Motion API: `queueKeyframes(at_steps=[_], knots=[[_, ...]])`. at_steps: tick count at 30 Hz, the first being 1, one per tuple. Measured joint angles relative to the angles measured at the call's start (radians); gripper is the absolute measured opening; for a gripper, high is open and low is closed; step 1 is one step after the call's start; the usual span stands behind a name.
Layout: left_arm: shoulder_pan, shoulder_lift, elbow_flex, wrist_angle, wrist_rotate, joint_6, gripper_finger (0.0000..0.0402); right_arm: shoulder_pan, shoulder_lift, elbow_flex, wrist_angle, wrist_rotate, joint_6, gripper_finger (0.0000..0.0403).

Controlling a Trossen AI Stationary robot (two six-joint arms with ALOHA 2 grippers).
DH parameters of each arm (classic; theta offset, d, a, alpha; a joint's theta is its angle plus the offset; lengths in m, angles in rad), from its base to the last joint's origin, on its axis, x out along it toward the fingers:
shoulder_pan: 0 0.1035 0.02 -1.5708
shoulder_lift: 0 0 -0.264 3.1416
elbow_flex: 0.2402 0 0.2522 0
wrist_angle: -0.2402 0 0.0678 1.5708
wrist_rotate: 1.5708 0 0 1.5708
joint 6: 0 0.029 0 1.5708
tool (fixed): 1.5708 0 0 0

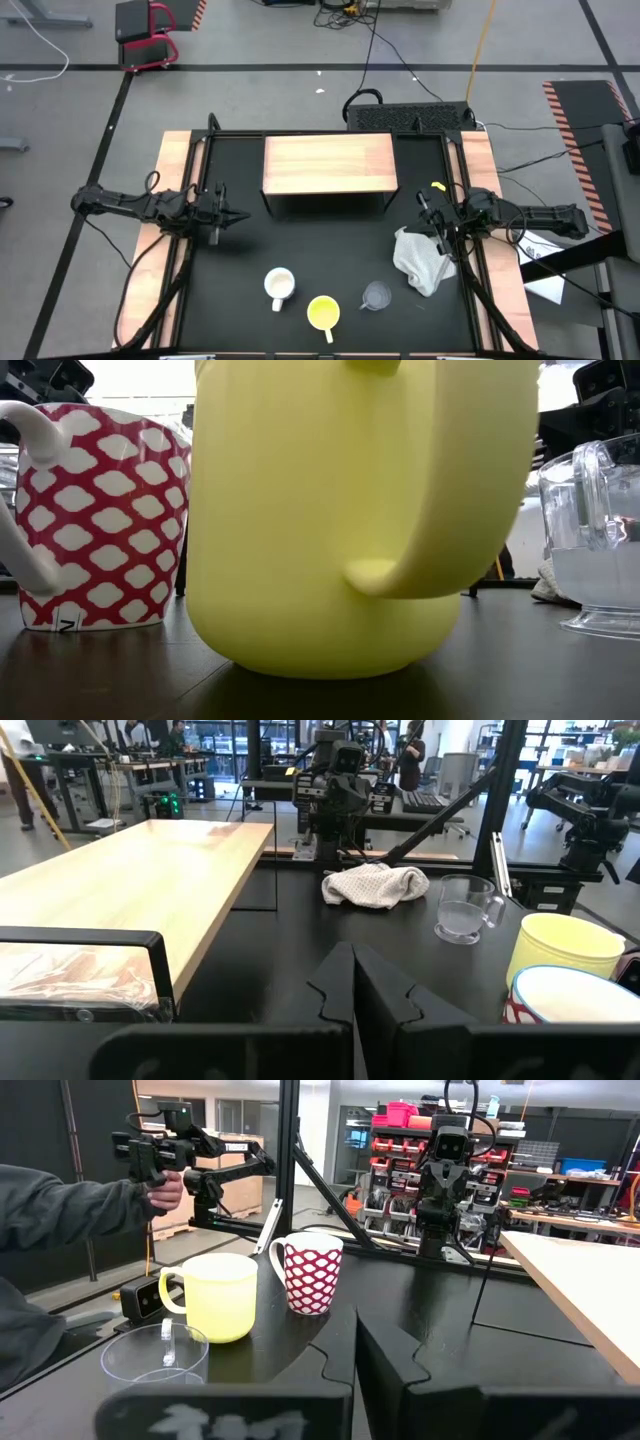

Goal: Stack small to large cups/mugs on shelf
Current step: Put the transparent mug on the shelf

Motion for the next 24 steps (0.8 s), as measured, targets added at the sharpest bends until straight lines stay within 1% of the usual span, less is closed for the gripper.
queueKeyframes(at_steps=[19,24], knots=[[0.000,0.000,0.000,0.000,-0.001,0.000,0.0003,0.000,0.000,0.000,0.000,0.000,0.000,0.0000],[0.000,0.000,0.000,0.008,-0.002,-0.025,0.0003,0.000,0.000,0.000,0.000,0.000,0.000,0.0000]])
